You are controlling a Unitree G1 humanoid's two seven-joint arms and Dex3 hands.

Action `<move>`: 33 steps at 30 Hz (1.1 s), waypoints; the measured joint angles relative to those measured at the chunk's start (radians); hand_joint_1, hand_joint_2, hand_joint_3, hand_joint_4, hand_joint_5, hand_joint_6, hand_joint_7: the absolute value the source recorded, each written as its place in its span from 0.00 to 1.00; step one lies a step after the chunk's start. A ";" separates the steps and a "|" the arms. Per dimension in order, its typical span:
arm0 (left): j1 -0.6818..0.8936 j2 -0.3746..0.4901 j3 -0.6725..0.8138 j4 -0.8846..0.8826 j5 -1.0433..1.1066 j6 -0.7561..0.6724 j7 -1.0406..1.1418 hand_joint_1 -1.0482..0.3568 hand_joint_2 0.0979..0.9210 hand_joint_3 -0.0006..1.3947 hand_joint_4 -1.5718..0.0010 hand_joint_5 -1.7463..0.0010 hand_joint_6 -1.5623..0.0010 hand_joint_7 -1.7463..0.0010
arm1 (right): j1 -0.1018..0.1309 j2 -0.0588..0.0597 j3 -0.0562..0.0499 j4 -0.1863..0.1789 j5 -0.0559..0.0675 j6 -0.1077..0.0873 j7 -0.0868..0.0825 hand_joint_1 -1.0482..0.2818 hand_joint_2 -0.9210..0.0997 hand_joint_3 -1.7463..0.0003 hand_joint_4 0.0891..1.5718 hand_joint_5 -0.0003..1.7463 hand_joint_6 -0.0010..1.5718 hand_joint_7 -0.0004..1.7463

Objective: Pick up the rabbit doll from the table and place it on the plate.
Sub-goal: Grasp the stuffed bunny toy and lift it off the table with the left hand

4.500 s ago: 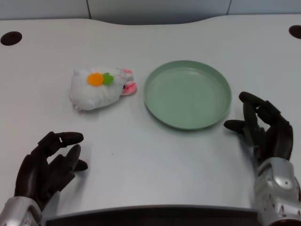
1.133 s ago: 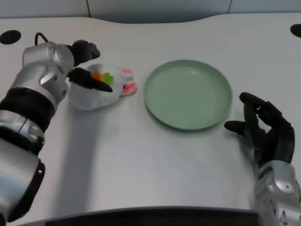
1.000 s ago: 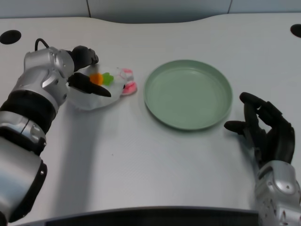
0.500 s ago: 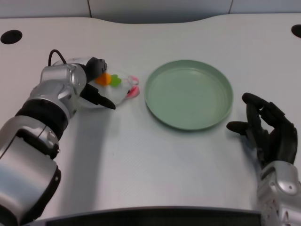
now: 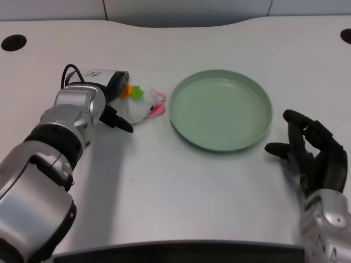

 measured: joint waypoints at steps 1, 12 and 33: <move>0.004 0.000 0.000 0.005 0.000 -0.012 0.027 0.12 0.95 0.00 0.82 0.94 0.81 0.97 | 0.000 0.000 -0.001 0.000 0.000 0.003 0.000 0.56 0.00 0.85 0.45 0.62 0.50 0.27; 0.042 0.018 0.018 0.024 -0.003 -0.127 0.259 0.47 0.94 0.00 0.73 0.43 0.58 0.68 | -0.001 0.001 -0.002 0.005 0.003 0.013 0.000 0.55 0.00 0.86 0.46 0.61 0.50 0.26; 0.028 0.018 0.008 0.030 0.006 -0.106 0.191 0.58 0.94 0.00 0.56 0.32 0.43 0.66 | -0.017 -0.006 -0.017 0.043 0.015 0.010 0.009 0.55 0.00 0.86 0.47 0.61 0.51 0.25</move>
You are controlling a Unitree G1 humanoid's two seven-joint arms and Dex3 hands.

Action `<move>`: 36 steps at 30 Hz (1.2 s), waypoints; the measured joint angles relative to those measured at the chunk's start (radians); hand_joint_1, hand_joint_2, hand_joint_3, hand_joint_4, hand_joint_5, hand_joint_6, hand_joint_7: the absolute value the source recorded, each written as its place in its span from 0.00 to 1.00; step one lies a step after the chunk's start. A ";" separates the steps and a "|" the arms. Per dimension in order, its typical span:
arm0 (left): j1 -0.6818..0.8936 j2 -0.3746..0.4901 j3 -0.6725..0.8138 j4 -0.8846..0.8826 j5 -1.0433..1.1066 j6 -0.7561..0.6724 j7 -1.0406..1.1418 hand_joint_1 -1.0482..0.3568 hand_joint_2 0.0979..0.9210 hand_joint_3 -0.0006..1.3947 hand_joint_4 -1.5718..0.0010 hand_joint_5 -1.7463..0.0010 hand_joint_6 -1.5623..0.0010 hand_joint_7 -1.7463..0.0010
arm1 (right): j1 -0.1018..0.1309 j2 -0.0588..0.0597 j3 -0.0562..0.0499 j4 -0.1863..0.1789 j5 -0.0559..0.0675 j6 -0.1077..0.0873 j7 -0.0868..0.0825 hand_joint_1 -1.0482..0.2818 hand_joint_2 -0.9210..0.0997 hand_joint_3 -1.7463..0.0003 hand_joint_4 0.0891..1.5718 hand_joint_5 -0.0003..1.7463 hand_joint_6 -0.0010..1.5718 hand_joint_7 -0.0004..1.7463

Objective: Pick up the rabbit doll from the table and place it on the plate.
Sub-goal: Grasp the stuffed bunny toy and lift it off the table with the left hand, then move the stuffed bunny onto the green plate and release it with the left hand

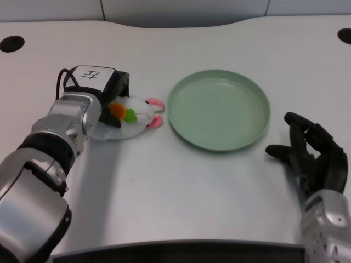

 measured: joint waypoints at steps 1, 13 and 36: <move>-0.001 0.000 0.005 -0.001 -0.004 0.003 -0.004 0.58 0.94 0.00 0.55 0.37 0.40 0.75 | -0.001 -0.002 0.000 0.001 0.000 -0.003 0.002 0.55 0.00 0.86 0.47 0.61 0.51 0.25; 0.001 0.011 0.080 -0.031 -0.077 -0.010 -0.059 0.61 1.00 0.09 0.67 0.05 0.69 0.10 | -0.027 -0.019 0.001 0.054 -0.013 -0.033 0.005 0.55 0.00 0.85 0.47 0.61 0.51 0.25; 0.000 0.187 0.201 -0.283 -0.126 -0.049 -0.171 0.70 0.98 0.08 0.63 0.00 0.73 0.00 | -0.074 -0.021 -0.005 0.140 -0.016 -0.085 0.017 0.56 0.00 0.85 0.46 0.62 0.51 0.24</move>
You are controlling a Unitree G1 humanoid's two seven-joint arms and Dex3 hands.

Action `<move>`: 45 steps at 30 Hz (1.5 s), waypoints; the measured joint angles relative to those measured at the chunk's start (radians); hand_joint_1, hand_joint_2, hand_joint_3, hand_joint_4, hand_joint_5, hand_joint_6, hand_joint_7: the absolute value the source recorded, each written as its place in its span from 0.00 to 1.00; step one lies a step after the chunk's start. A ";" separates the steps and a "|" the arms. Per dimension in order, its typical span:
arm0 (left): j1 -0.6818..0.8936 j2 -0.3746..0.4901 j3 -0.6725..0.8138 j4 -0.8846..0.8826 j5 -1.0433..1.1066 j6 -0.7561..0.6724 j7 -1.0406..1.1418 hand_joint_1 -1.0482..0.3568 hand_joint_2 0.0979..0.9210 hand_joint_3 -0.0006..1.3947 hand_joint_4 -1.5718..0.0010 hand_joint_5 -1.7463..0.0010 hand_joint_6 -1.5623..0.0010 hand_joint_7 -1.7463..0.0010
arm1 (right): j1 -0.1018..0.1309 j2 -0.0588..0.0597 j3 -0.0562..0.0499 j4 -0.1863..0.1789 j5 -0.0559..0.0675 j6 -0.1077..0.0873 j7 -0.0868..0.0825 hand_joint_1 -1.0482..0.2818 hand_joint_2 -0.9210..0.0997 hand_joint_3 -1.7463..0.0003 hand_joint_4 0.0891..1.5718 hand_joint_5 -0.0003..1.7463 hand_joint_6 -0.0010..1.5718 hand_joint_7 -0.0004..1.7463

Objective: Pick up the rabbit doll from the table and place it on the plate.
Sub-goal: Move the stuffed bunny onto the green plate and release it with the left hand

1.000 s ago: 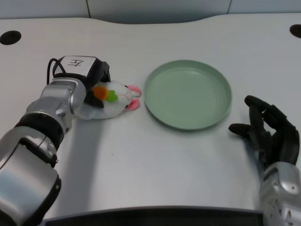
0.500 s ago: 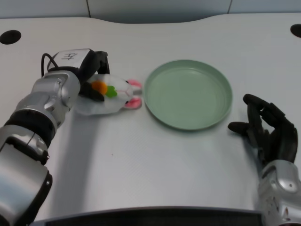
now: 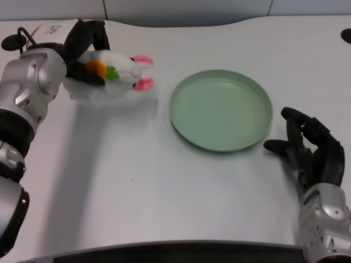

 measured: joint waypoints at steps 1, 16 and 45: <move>0.000 0.008 0.002 -0.012 0.000 0.002 -0.005 0.70 0.98 0.07 0.62 0.00 0.73 0.00 | -0.002 0.000 -0.001 0.006 0.001 -0.006 0.006 0.56 0.00 0.85 0.45 0.62 0.51 0.24; -0.047 -0.008 0.010 -0.080 0.017 0.001 -0.050 0.70 0.99 0.02 0.57 0.00 0.66 0.00 | -0.070 -0.033 -0.020 0.152 0.004 -0.086 0.040 0.56 0.00 0.86 0.45 0.63 0.51 0.24; -0.177 -0.354 -0.105 0.136 0.063 -0.023 0.030 0.62 0.97 0.01 0.59 0.15 0.56 0.35 | -0.129 -0.058 -0.035 0.307 0.028 -0.194 0.093 0.55 0.00 0.87 0.47 0.59 0.53 0.21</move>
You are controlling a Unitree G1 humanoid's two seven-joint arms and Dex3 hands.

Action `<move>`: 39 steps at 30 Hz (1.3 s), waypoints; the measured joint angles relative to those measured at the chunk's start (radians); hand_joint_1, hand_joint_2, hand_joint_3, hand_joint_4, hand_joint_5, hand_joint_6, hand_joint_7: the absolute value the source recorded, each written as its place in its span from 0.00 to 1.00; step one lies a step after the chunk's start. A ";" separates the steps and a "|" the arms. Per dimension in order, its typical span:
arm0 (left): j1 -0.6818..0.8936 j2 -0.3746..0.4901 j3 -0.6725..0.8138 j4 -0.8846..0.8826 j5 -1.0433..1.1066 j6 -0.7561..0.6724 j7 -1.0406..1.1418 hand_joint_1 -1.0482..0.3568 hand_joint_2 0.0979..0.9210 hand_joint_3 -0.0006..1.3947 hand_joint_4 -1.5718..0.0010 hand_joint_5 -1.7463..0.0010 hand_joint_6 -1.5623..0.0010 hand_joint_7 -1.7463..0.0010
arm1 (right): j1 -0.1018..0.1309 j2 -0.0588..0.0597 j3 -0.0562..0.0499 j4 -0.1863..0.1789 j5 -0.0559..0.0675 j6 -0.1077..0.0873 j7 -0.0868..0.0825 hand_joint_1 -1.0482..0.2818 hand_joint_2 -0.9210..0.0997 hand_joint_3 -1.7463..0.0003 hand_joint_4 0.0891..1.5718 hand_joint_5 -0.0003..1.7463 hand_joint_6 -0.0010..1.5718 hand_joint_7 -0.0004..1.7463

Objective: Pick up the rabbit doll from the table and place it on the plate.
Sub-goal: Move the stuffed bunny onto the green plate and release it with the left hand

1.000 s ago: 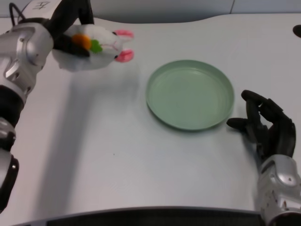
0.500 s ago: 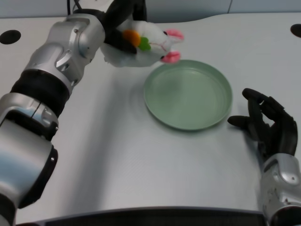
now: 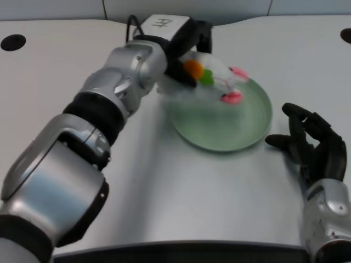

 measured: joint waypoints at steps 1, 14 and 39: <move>-0.004 -0.010 -0.001 0.006 0.000 0.000 0.003 0.61 0.98 0.01 0.59 0.20 0.54 0.43 | 0.001 0.001 0.002 -0.003 -0.001 0.000 -0.005 0.56 0.00 0.87 0.47 0.59 0.53 0.21; -0.043 -0.107 -0.043 0.107 0.020 0.017 0.036 0.60 0.91 0.00 0.57 0.17 0.52 0.45 | 0.013 0.015 0.014 -0.025 -0.002 0.001 -0.017 0.56 0.00 0.86 0.45 0.60 0.53 0.21; -0.086 -0.111 -0.102 0.136 0.057 0.050 -0.120 0.01 1.00 0.05 1.00 0.98 1.00 0.98 | 0.034 0.022 0.020 -0.071 0.001 0.026 -0.027 0.55 0.00 0.86 0.46 0.62 0.53 0.21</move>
